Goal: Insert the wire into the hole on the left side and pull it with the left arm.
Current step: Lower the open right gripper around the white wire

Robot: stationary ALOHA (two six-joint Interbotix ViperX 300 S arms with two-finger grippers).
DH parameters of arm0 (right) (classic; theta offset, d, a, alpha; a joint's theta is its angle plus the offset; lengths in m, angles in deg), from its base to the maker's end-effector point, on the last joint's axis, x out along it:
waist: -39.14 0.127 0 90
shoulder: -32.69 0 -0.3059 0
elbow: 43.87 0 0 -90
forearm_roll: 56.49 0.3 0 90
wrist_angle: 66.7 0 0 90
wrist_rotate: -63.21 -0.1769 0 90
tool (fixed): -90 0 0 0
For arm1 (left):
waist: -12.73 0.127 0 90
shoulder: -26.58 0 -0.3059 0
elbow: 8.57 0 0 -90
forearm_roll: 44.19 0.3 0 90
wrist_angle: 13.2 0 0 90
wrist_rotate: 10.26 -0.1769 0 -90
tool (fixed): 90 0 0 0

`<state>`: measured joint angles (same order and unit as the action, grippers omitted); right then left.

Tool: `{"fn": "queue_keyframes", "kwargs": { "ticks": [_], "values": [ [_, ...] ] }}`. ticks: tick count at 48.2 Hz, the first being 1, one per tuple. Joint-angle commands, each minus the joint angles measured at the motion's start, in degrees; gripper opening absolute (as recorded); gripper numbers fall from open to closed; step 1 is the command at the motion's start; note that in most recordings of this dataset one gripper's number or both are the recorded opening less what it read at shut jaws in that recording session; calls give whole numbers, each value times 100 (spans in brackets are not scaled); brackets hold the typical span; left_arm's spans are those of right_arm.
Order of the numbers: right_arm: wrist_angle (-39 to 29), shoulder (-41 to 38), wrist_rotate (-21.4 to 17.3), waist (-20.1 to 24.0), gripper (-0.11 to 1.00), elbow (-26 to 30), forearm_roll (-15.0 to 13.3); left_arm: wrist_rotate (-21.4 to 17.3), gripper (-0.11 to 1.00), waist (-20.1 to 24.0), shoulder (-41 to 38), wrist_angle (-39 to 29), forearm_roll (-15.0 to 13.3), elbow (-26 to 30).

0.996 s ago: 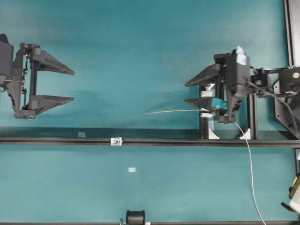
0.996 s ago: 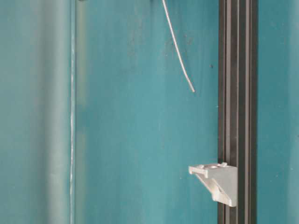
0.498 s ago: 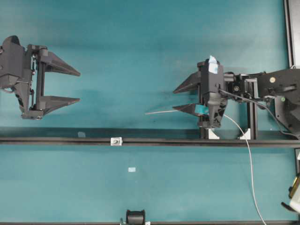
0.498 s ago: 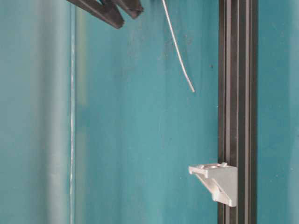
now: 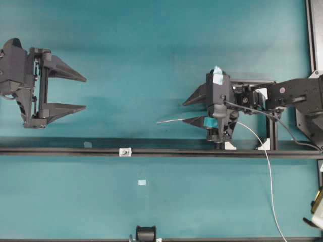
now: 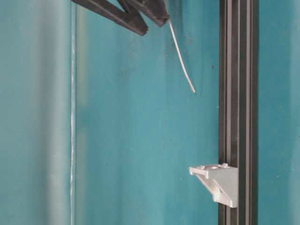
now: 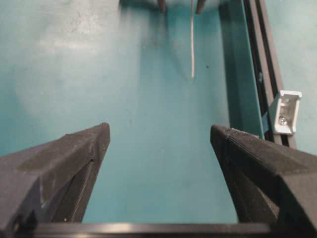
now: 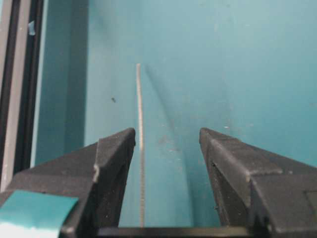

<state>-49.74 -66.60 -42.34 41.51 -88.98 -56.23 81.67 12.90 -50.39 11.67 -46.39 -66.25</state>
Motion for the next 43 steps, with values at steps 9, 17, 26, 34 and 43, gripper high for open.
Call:
{"fn": "queue_keyframes", "kwargs": {
  "ticks": [9, 17, 26, 34, 43],
  "values": [
    [26, -202, -237, 18, 62, 211, 9, 0, 67, 9, 26, 18, -9, 88],
    [53, -299, -281, 18, 62, 264, 9, 0, 67, 9, 18, 26, -9, 88],
    [79, -387, -281, 26, 62, 334, 9, 0, 67, 9, 0, 26, -9, 97],
    [79, -422, -281, 26, 62, 352, 9, 0, 67, 9, -79, 26, -9, 105],
    [79, -413, -281, 26, 62, 352, 9, 9, 67, 9, -141, 18, -9, 132]
  ]
}}
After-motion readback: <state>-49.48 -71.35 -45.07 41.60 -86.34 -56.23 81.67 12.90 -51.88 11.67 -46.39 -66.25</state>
